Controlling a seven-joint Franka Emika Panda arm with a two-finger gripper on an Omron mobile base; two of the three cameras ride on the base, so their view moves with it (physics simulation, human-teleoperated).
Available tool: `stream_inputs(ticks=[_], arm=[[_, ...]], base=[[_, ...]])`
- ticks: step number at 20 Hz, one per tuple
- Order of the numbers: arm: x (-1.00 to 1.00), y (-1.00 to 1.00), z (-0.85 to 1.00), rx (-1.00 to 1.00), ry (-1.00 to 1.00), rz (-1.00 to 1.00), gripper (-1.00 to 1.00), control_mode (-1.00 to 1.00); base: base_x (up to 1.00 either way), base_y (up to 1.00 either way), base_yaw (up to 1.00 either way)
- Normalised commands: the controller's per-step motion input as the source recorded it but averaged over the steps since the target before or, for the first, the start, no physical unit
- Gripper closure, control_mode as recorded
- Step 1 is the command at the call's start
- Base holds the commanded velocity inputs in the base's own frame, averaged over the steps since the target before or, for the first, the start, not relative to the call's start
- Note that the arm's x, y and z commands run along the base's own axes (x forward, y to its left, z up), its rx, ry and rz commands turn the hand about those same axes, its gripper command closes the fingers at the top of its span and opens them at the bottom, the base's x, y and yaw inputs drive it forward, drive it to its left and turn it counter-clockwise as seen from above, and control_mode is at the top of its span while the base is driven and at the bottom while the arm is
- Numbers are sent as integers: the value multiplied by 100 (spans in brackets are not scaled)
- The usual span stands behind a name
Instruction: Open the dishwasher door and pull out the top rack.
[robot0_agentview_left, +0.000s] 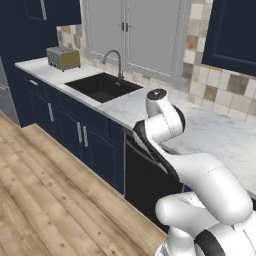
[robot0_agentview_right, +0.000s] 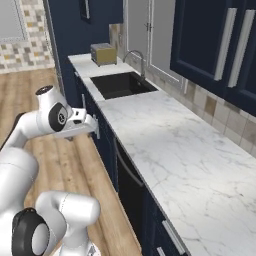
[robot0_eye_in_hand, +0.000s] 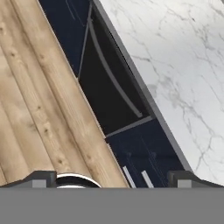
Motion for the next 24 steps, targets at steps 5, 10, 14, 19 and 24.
stream_inputs(ticks=[5, 10, 14, 19, 24], arm=[[13, 0, -33, -4, 0, 0, -100, -100], [2, 0, -26, -6, 0, 0, -100, -100], [5, 0, -31, -11, 0, 0, -100, -100], [14, 5, -38, -15, 0, 0, -100, -100], [12, 7, -33, -17, 0, 0, -100, -100]], base=[[0, 0, 0], [0, 0, 0], [0, 0, 0], [0, 0, 0], [0, 0, 0]])
